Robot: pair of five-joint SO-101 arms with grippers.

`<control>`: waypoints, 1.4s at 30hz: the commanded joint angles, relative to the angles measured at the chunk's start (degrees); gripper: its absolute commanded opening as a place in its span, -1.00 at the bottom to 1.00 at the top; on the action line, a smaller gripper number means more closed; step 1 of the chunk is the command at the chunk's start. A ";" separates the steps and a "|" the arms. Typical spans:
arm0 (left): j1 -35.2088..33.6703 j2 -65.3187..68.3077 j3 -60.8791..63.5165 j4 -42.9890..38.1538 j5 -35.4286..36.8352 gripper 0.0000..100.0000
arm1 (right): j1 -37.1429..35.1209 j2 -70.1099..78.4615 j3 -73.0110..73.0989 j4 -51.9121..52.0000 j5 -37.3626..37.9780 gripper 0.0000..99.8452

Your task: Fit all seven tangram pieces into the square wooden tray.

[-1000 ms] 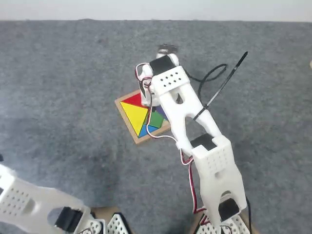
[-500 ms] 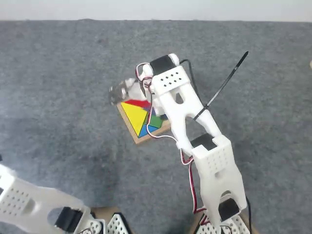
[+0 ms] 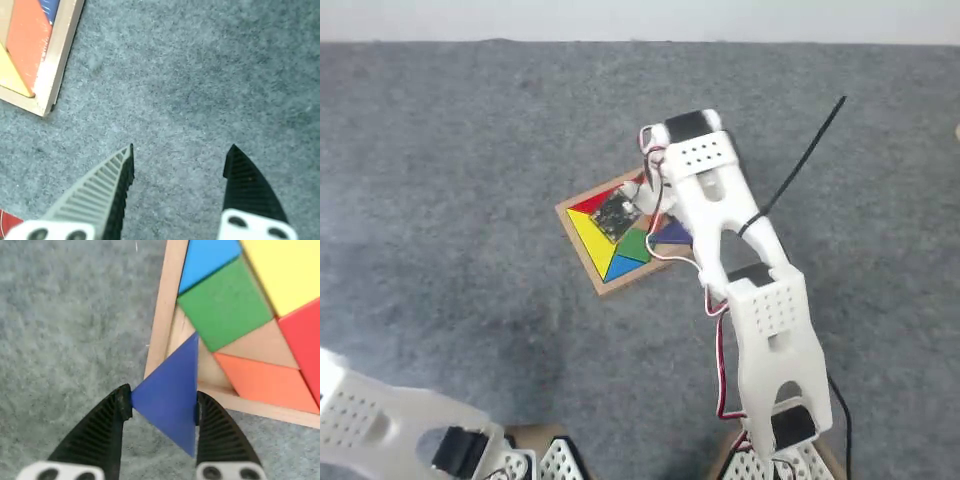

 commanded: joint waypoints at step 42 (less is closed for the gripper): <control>1.93 -4.57 -8.22 6.86 0.35 -0.43 | -11.91 -3.21 -6.68 1.36 -57.23 -0.44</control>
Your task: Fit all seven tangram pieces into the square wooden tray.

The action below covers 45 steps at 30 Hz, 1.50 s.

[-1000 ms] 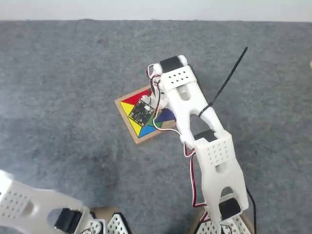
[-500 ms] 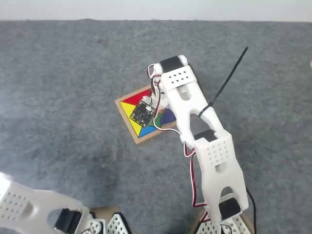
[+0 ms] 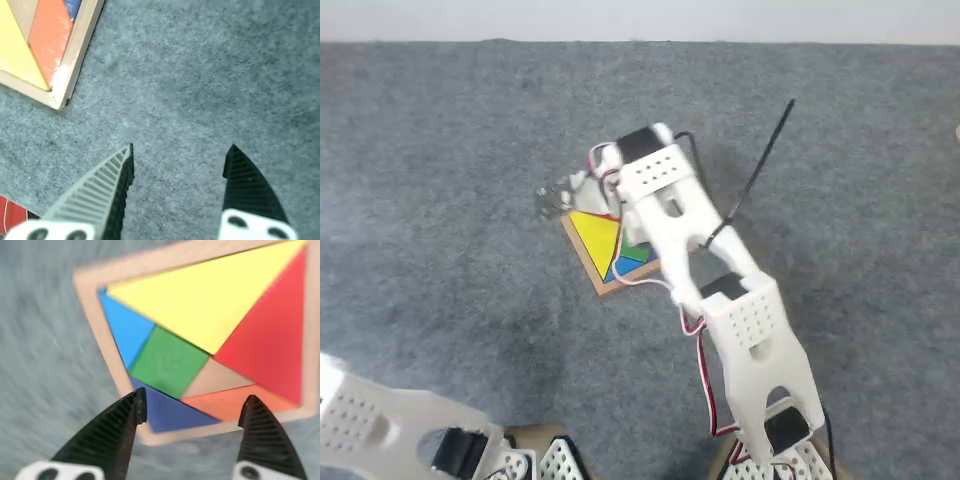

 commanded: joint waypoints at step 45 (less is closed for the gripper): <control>37.10 -129.49 115.74 -20.04 8.00 -0.58 | 35.82 -131.21 133.54 -37.41 -46.51 -0.98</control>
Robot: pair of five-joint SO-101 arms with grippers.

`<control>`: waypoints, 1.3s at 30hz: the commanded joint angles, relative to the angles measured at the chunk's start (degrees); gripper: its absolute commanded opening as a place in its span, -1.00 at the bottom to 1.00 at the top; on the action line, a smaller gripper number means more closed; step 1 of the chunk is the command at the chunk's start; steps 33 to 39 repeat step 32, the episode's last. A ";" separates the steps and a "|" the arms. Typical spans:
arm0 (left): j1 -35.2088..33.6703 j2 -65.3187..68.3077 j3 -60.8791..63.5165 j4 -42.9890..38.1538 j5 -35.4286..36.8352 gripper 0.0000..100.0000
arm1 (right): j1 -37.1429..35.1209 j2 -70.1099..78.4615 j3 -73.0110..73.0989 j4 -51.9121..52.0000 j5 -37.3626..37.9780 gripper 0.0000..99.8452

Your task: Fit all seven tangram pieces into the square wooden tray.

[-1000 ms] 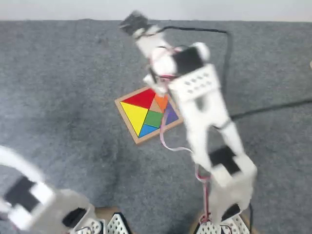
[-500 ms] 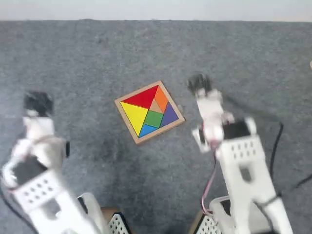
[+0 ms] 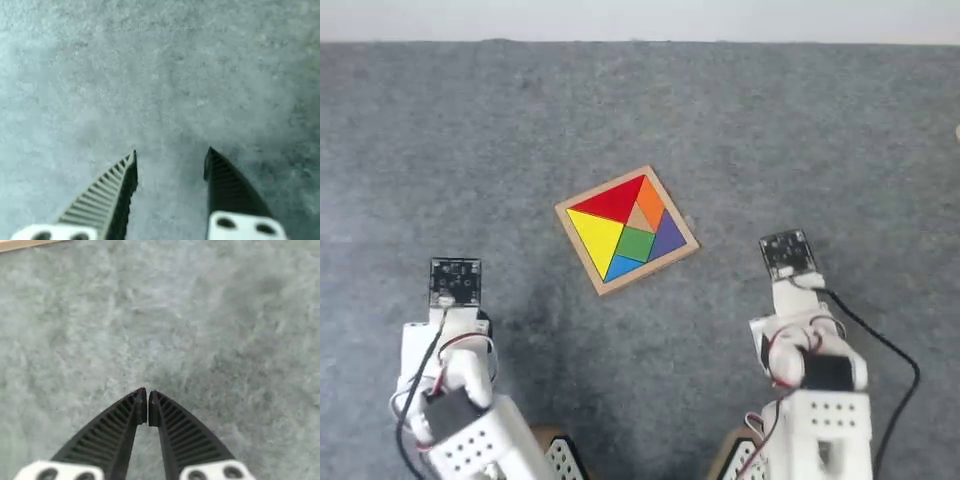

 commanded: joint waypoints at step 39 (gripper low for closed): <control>0.00 -0.26 0.04 2.46 0.44 -0.58 | 7.69 -24.48 11.52 12.09 0.00 -0.98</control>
